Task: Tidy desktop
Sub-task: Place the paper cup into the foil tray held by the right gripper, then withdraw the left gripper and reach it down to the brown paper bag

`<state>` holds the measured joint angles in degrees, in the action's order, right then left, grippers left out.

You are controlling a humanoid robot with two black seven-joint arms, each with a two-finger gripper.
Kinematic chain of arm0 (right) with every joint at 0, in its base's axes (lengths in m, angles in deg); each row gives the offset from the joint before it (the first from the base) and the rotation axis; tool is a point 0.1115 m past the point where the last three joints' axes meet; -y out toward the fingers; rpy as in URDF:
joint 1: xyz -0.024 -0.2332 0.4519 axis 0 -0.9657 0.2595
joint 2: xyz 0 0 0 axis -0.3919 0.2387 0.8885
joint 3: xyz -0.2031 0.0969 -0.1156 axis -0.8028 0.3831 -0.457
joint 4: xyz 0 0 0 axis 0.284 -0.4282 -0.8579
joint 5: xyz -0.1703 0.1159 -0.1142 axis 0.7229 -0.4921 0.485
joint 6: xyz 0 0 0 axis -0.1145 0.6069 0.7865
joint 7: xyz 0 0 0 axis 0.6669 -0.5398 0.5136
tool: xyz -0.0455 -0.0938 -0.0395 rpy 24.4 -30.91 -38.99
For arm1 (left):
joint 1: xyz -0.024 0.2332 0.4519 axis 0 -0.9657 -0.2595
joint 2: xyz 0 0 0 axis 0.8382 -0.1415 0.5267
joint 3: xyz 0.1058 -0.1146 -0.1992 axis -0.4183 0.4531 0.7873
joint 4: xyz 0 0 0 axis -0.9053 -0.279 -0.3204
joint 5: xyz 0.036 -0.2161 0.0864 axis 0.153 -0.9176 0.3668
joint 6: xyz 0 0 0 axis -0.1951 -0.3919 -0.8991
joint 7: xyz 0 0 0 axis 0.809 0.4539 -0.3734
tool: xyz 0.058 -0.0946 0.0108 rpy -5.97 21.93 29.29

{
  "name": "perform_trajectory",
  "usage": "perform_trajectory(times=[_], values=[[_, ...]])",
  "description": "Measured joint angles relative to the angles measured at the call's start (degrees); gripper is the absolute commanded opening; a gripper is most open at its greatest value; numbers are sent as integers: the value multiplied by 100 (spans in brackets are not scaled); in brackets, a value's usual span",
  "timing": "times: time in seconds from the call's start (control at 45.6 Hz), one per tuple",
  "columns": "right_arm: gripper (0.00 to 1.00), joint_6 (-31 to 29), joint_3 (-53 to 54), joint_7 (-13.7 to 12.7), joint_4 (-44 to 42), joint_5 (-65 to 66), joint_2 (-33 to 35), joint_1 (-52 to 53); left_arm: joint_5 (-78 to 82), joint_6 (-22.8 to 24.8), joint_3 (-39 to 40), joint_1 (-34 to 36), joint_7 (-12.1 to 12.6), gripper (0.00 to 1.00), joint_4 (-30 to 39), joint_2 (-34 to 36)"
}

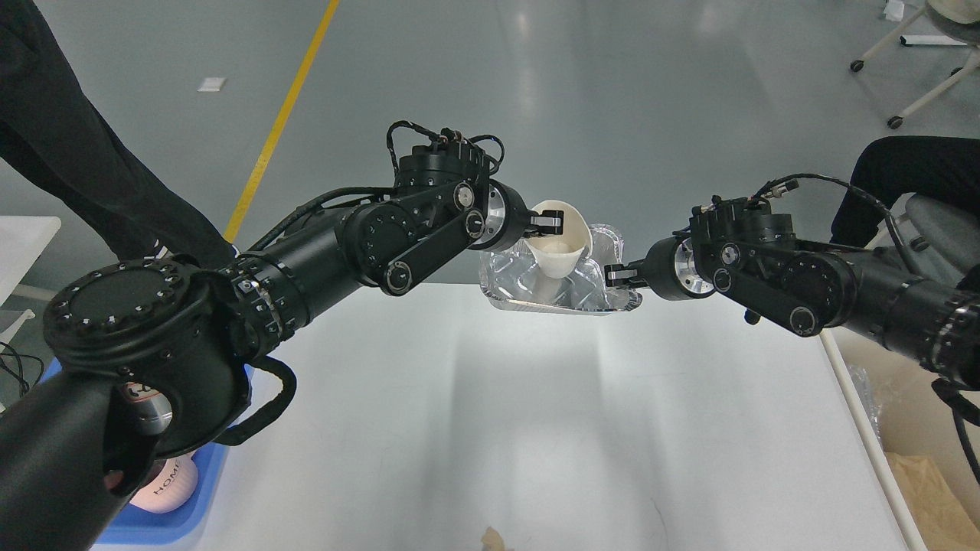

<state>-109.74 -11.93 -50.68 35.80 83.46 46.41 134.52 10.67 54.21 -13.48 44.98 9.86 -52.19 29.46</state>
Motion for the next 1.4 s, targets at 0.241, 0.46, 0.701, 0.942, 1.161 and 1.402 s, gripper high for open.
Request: perform_trajectory(times=[0.241,0.46,0.701,0.942,1.161,1.402], values=[[0,0,0,-1,1,0,-9,0,-222,-218,99,91,-73,96,31,6],[0,-1,0,-1,-4,0,-28,0,-1022,-169,110,815,-68,96,24,35],[0,-8,0,-1,-4,0,-26,0,-1259,205,113,1321,-65,96,21,118],[0,-8,0,0,-2,-2,-4,0,-1420,528,128,1351,-11,96,141,409],[0,-9,0,1,6,-9,-2,0,-1546,625,343,1211,400,96,1898,1765],[0,-9,-1,1,6,-1,-28,-17,-2203,1055,256,339,937,94,5220,5335]])
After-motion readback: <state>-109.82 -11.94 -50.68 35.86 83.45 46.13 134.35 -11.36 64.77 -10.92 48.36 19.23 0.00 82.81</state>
